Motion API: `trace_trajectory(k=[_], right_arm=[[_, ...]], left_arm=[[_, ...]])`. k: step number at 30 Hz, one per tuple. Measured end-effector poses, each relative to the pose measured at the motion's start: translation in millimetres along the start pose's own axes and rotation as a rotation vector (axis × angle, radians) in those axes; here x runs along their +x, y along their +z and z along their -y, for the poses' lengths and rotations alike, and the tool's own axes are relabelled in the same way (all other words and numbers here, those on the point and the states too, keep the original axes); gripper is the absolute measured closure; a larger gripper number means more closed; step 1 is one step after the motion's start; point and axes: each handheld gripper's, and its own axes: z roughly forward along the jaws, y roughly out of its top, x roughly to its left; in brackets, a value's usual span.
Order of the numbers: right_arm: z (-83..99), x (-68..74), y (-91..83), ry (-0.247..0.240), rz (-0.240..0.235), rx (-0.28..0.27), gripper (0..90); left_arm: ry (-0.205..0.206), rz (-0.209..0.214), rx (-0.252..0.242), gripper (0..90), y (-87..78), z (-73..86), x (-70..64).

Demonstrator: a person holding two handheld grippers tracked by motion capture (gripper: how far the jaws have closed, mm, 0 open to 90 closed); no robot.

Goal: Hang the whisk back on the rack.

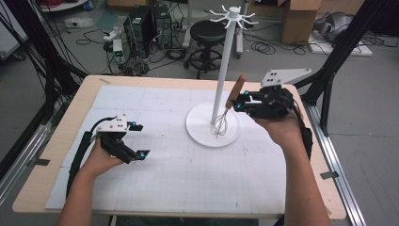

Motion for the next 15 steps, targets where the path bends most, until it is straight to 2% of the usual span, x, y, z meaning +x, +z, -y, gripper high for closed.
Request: trace_trajectory(k=[6,15], right_arm=[[-9.2,-12.8,-11.6,0.027,0.029,-0.019,70.7],[-21.5,-30.3,-24.6,0.061,0.084,-0.016,70.6]], left_arm=[[-0.002,0.000,0.001,1.6,0.6,0.0,-0.5],[-0.001,0.002,0.001,1.6,1.1,0.0,-0.5]])
